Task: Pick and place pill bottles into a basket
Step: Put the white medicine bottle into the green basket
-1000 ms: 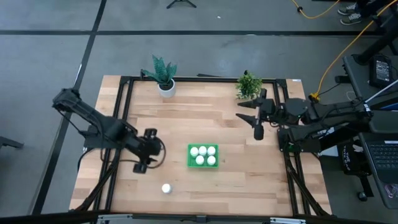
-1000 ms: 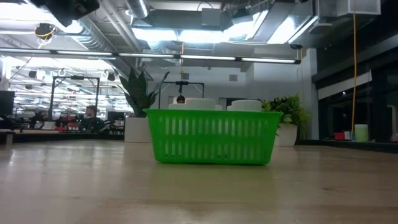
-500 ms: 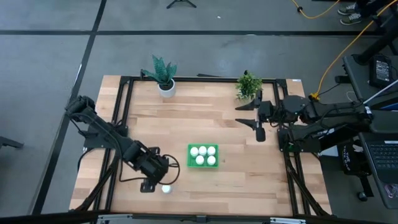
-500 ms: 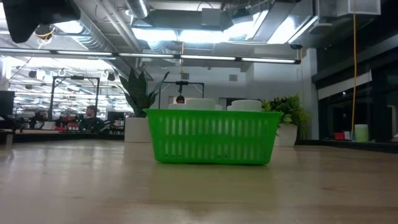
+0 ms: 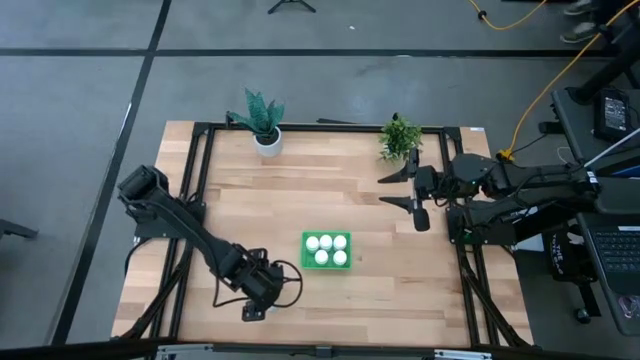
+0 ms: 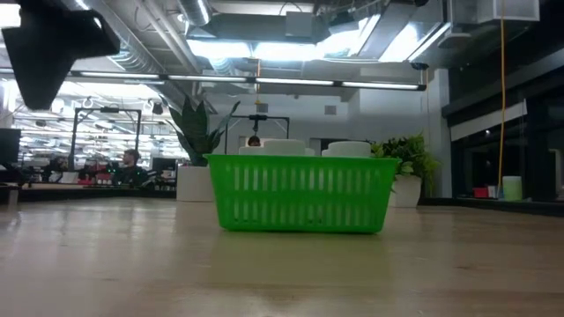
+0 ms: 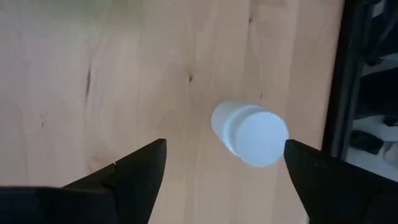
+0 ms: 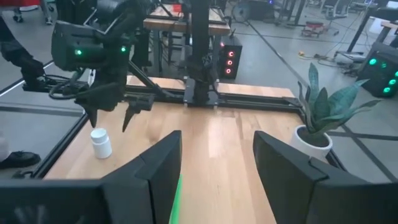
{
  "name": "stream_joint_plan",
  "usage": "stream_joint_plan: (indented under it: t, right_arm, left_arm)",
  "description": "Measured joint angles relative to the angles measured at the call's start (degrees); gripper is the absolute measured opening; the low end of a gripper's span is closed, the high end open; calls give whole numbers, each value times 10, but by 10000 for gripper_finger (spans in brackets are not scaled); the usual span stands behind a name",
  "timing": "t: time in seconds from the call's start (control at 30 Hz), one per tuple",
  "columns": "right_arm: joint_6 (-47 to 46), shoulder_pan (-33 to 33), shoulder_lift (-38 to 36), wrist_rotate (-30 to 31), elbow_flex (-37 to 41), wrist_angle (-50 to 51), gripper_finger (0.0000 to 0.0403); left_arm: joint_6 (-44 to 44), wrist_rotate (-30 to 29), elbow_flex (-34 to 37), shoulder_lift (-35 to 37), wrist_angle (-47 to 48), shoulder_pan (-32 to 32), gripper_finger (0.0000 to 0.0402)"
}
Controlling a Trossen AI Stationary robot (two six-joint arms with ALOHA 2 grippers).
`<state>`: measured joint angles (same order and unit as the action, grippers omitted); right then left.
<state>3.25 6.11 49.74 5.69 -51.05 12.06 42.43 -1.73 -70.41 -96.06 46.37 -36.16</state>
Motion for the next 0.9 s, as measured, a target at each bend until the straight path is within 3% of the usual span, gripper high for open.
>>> stream_joint_plan:
  t: [0.27, 0.73, 0.9]
  right_arm:
    - [0, 0, 0, -4, 0, 14, 201]
    - [2, 0, 0, -4, 0, 28, 201]
    - [4, 0, 0, -4, 0, 28, 201]
  left_arm:
    - [-16, 24, 0, -30, -83, -2, 319]
    - [19, 27, 26, -34, -107, -14, 319]
    - [14, 1, 26, -35, -107, -14, 319]
